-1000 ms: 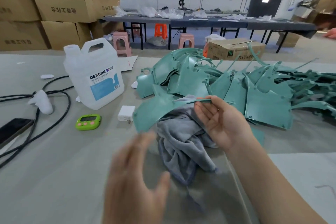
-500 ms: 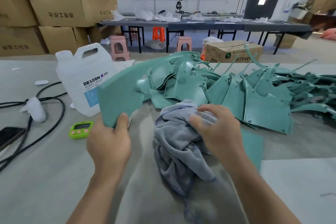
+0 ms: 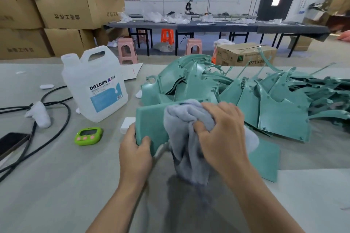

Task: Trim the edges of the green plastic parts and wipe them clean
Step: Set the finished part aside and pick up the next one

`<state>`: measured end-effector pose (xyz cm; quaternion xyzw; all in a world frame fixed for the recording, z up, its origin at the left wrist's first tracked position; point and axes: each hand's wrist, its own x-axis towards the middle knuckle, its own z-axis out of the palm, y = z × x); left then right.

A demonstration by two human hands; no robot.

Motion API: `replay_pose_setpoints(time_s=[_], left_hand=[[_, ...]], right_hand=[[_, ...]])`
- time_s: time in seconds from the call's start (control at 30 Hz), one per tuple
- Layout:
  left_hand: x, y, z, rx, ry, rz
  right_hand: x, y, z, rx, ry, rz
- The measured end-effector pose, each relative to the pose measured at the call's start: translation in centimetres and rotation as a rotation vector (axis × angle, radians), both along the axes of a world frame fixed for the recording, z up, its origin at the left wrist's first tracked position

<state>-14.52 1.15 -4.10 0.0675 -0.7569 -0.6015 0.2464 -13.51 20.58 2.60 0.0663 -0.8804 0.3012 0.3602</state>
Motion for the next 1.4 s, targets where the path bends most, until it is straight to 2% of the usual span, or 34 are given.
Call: replay_pose_setpoints(time_s=[0.07, 0.13, 0.23, 0.3, 0.43, 0.47, 0.53, 0.63, 0.7, 0.77, 0.8, 0.83, 0.87, 0.9, 0.97, 1.03, 1.07, 1.23, 1.33, 1.4], left_hand=[[0.2, 0.5, 0.5, 0.205, -0.066, -0.083], [0.3, 1.3, 0.4, 0.348, -0.155, -0.157], [0.7, 1.6, 0.1, 0.292, -0.202, -0.098], [0.8, 1.5, 0.3, 0.41, -0.178, -0.111], [0.2, 0.8, 1.2, 0.658, -0.118, -0.109], [0.0, 0.4, 1.3, 0.704, -0.117, -0.08], [-0.2, -0.1, 1.4, 0.789, -0.129, -0.035], [-0.4, -0.3, 1.5, 0.842, -0.159, 0.007], [-0.5, -0.3, 1.4, 0.825, -0.165, 0.011], [-0.5, -0.2, 1.1, 0.762, -0.167, 0.019], [-0.5, -0.1, 0.9, 0.716, -0.165, 0.03], [-0.4, -0.1, 0.8, 0.664, -0.158, 0.045], [-0.3, 0.0, 0.8, 0.62, -0.144, 0.057], [-0.2, 0.0, 0.8, 0.589, -0.129, 0.065], [-0.1, 0.1, 0.9, 0.564, -0.116, 0.064], [0.1, 0.0, 0.9, 0.565, -0.117, 0.071], [0.2, -0.1, 0.9, 0.571, -0.114, 0.077], [-0.3, -0.5, 0.7, 0.589, -0.043, 0.064], [-0.8, -0.5, 0.8, 0.542, 0.058, 0.06], [-0.7, -0.6, 0.9, 0.417, 0.158, 0.099]], right_hand=[[0.4, -1.4, 1.1, 0.042, 0.068, 0.068], [0.5, -3.5, 1.2, 0.198, -0.007, 0.197], [-0.1, -5.8, 0.4, 0.375, -0.157, 0.251], [-0.7, -5.3, 0.9, 0.301, -0.123, 0.167], [-1.0, 0.0, 4.2, -0.174, 0.132, -0.062], [-1.1, 2.1, 5.3, -0.224, 0.162, -0.141], [-1.2, 6.2, 7.2, -0.158, 0.124, -0.316], [-1.9, 10.3, 8.4, 0.133, -0.069, -0.444], [-2.5, 11.4, 7.6, 0.33, -0.304, -0.464], [-2.3, 10.9, 6.2, 0.441, -0.502, -0.486], [-2.1, 10.3, 5.1, 0.441, -0.479, -0.462], [-1.9, 9.3, 3.7, 0.414, -0.364, -0.402], [-1.6, 8.0, 2.4, 0.365, -0.243, -0.298], [-1.5, 6.5, 1.2, 0.311, -0.212, -0.177], [-2.1, 4.7, -0.5, 0.219, -0.376, -0.026], [-3.5, 4.4, -2.2, 0.286, -0.587, -0.036], [-4.0, 4.8, -2.8, 0.347, -0.6, -0.078], [-4.1, 7.4, -5.8, 0.414, -0.499, -0.208], [-4.3, 7.8, -5.7, 0.277, -0.455, -0.178], [-3.8, 7.7, -5.1, 0.206, -0.383, -0.112]])
